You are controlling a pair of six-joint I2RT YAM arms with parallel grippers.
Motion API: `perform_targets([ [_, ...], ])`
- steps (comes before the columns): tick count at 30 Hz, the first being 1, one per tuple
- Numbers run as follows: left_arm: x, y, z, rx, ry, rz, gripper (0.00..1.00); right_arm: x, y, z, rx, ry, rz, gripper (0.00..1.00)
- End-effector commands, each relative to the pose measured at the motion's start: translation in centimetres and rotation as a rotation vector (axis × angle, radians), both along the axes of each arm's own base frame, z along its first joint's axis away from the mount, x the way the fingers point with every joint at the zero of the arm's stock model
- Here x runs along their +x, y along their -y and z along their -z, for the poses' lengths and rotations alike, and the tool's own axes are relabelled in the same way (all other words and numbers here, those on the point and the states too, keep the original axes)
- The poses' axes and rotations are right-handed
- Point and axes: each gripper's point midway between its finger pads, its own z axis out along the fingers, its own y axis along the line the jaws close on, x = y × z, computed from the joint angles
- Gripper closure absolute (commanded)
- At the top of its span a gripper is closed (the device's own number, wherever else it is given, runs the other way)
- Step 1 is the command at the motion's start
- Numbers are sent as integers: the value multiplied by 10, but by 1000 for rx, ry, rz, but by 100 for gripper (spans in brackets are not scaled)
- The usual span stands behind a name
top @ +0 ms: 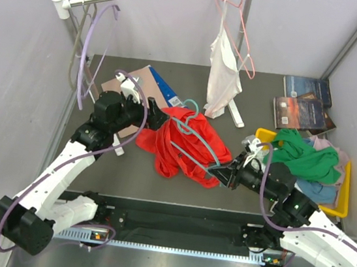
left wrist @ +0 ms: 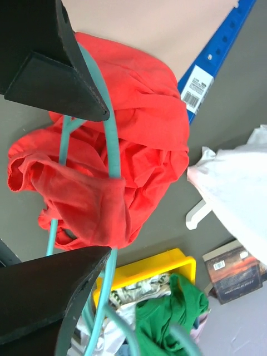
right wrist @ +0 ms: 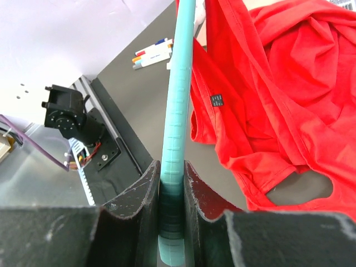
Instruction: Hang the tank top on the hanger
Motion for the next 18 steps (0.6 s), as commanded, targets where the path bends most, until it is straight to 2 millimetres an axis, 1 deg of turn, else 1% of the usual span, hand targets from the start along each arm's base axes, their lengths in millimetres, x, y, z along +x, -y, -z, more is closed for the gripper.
perform_targets([
  [1, -9, 13, -34, -33, 127, 106, 6, 1, -8, -15, 60, 45, -19, 100],
  [5, -16, 29, -41, -46, 160, 179, 9, 6, -10, -8, 40, 37, -4, 100],
  [6, -15, 33, -38, -46, 157, 183, 10, 7, -11, -5, 32, 30, -4, 100],
  [7, -15, 37, -40, -50, 167, 191, 10, 7, -12, -10, 52, 44, -7, 100],
  [8, -18, 45, -40, -49, 168, 210, 10, 8, -13, -11, 56, 46, -3, 100],
  [9, -15, 49, -36, -40, 161, 205, 10, 9, -14, -10, 52, 44, -5, 100],
  [10, -15, 54, -38, -33, 171, 211, 10, 9, -14, -10, 52, 44, -5, 100],
  [11, -18, 65, -34, -25, 163, 235, 10, 9, -15, -8, 48, 41, -5, 100],
  [12, -17, 68, -34, -15, 172, 230, 10, 9, -15, -8, 48, 41, -8, 100],
  [13, -21, 76, -34, -13, 179, 248, 10, 9, -16, -9, 51, 43, -8, 100],
  [15, -19, 82, -31, 4, 184, 239, 10, 10, -16, -7, 48, 41, -10, 100],
  [16, -21, 87, -30, 8, 182, 251, 10, 10, -17, -7, 49, 40, -10, 100],
  [17, -20, 89, -26, 16, 177, 249, 10, 9, -18, -7, 51, 40, -14, 100],
  [18, -17, 91, -33, 6, 202, 240, 10, 9, -18, -7, 50, 39, -17, 100],
])
